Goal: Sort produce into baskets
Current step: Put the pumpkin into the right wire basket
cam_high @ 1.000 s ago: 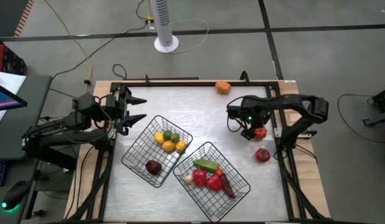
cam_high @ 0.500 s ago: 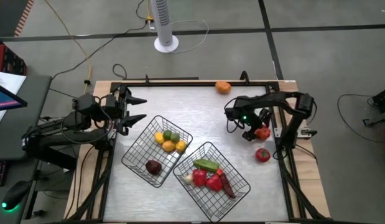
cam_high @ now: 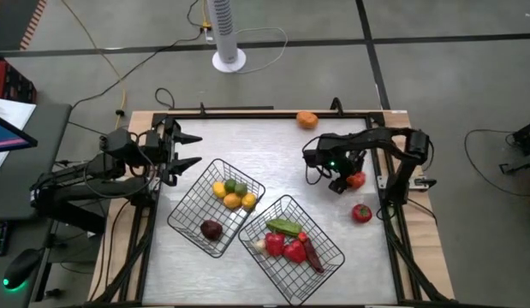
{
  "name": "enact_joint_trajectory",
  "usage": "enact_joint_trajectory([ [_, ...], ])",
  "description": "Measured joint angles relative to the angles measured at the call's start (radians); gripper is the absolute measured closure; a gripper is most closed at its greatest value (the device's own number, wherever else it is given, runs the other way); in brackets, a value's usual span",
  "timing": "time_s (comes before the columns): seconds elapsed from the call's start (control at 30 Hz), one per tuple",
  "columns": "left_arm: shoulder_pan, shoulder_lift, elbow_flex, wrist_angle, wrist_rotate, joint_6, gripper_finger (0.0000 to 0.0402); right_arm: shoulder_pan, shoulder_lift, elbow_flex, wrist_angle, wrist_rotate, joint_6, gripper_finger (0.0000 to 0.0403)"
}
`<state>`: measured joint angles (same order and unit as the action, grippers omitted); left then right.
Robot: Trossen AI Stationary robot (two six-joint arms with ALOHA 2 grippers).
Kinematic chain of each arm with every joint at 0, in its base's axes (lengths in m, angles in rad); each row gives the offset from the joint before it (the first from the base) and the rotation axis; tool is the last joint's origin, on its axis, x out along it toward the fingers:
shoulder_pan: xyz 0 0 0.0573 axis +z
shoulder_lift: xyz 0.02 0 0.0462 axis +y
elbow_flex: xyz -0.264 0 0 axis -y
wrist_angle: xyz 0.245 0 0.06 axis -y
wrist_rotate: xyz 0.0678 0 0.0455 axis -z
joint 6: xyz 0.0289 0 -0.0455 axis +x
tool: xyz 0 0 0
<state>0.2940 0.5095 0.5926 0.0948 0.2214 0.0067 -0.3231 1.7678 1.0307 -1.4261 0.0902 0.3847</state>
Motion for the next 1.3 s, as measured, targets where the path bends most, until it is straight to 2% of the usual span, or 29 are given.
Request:
enact_joint_trajectory([
  [0.33, 0.0, 0.0, 0.0, -0.001, 0.0, 0.0, 0.014, 0.119, -0.162, 0.18, -0.041, -0.006, 0.087, 0.0101],
  [0.47, 0.0, 0.0, 0.0, 0.0, 0.0, -0.001, 0.014, 0.175, -0.226, 0.212, -0.039, -0.001, 0.129, 0.0111],
  [0.7, 0.0, 0.0, 0.0, 0.0, 0.0, -0.009, 0.014, 0.209, -0.259, 0.162, 0.004, 0.018, 0.149, 0.0091],
  [0.97, 0.0, 0.0, 0.0, -0.007, 0.0, -0.005, 0.014, 0.171, -0.257, 0.08, 0.05, 0.043, 0.107, 0.0012],
  [1.3, 0.0, 0.0, 0.0, -0.007, 0.0, -0.002, 0.014, 0.16, -0.257, -0.033, 0.176, 0.042, 0.084, 0.0004],
])
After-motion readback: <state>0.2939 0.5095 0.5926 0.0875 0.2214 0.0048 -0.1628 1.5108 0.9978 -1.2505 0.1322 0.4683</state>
